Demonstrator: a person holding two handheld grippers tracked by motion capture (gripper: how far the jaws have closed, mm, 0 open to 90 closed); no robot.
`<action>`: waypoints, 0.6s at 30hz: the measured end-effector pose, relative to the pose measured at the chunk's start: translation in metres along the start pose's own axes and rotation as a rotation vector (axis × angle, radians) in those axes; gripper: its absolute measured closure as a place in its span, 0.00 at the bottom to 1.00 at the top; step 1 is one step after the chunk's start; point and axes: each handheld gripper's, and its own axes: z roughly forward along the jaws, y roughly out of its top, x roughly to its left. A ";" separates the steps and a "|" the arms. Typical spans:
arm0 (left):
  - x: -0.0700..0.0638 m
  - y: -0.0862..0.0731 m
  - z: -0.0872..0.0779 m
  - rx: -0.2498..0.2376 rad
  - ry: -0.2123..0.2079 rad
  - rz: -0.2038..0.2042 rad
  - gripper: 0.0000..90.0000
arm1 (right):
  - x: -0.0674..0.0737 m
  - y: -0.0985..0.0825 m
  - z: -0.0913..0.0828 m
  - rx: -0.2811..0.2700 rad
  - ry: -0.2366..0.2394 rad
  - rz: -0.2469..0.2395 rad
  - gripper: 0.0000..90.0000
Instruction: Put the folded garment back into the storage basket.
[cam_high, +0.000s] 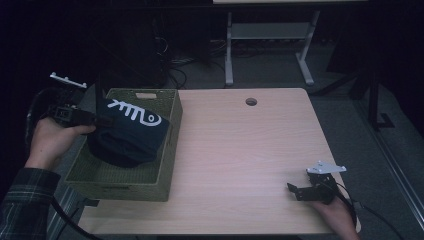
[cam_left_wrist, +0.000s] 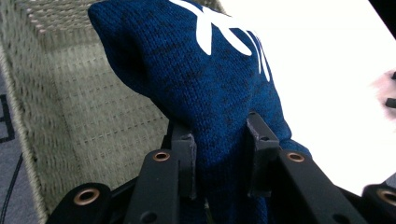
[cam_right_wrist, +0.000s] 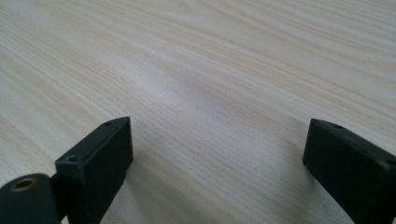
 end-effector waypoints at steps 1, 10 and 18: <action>0.002 -0.001 0.001 0.001 0.000 -0.004 0.78 | 0.000 0.000 0.000 0.000 0.000 0.000 0.09; 0.012 -0.011 0.014 0.024 -0.001 -0.039 0.78 | 0.000 0.000 0.000 0.000 -0.001 -0.001 0.09; 0.020 -0.019 0.033 0.049 -0.031 -0.074 0.78 | 0.000 0.000 0.000 0.000 0.000 -0.001 0.09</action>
